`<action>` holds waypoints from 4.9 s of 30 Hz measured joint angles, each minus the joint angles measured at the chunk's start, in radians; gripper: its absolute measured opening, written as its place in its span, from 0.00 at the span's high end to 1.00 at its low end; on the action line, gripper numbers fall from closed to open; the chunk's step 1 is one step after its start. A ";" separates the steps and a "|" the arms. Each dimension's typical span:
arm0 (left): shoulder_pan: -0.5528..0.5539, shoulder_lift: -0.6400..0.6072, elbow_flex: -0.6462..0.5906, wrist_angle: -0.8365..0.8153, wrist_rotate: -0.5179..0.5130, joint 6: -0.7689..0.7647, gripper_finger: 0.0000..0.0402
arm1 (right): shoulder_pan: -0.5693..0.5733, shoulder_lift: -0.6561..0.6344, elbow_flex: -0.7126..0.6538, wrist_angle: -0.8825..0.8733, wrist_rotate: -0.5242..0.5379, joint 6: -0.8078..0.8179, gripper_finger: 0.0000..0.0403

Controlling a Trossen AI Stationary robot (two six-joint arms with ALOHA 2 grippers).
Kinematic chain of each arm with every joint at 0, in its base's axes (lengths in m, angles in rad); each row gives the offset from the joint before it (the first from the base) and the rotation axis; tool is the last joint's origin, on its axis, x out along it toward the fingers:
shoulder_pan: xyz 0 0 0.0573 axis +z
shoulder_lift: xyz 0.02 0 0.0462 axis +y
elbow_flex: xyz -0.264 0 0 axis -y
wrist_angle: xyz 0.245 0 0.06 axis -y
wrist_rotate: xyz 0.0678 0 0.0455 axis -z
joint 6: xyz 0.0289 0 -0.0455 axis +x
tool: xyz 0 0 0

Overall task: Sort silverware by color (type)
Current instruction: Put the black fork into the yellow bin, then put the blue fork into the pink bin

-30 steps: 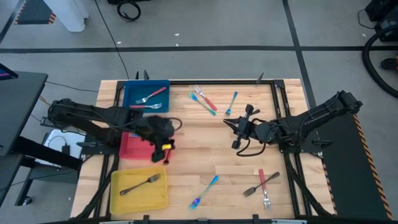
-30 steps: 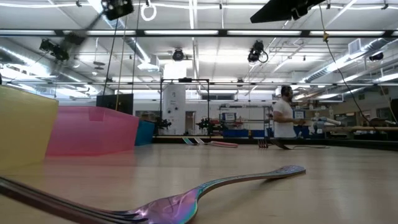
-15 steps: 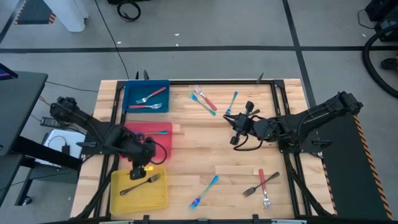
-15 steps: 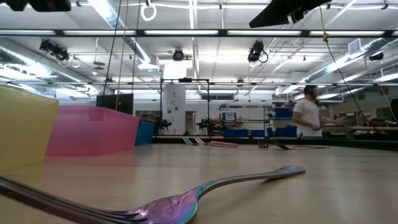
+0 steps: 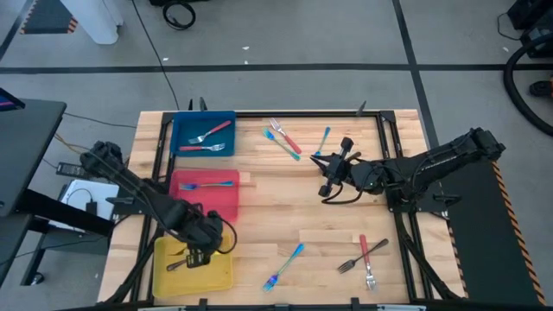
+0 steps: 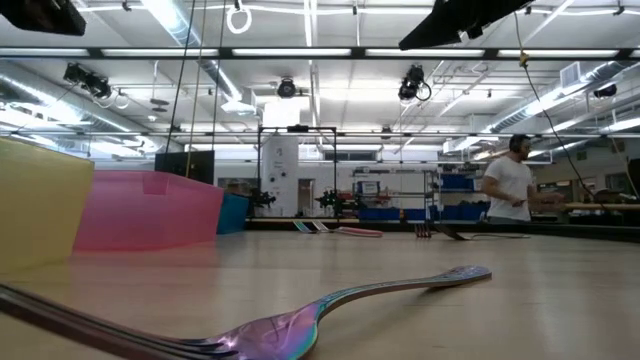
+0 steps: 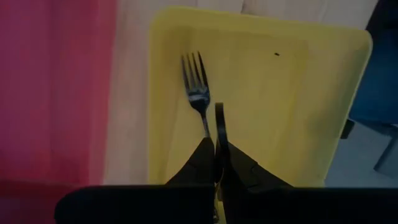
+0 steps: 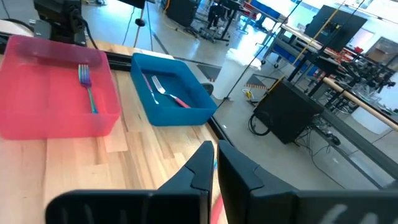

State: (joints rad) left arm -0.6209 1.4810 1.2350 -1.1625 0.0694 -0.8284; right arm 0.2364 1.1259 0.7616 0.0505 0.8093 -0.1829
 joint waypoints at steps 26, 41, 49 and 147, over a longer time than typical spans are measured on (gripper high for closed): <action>0.064 0.175 0.000 -0.039 0.013 0.057 0.80 | -0.125 0.000 0.000 0.031 -0.002 -0.030 0.93; 0.216 0.175 0.099 -0.056 -0.047 0.261 0.80 | -0.125 0.000 0.000 -0.065 -0.069 0.106 0.93; 0.292 0.175 0.104 0.230 -0.108 0.292 0.80 | -0.125 0.000 0.000 -0.166 -0.184 0.268 0.93; 1.151 0.757 0.551 0.354 0.064 1.285 0.80 | -0.248 0.001 -0.047 -0.447 -0.316 0.408 0.93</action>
State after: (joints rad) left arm 0.5297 2.2377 1.7864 -0.8087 0.1337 0.4566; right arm -0.0113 1.1267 0.7147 -0.3969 0.4935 0.2253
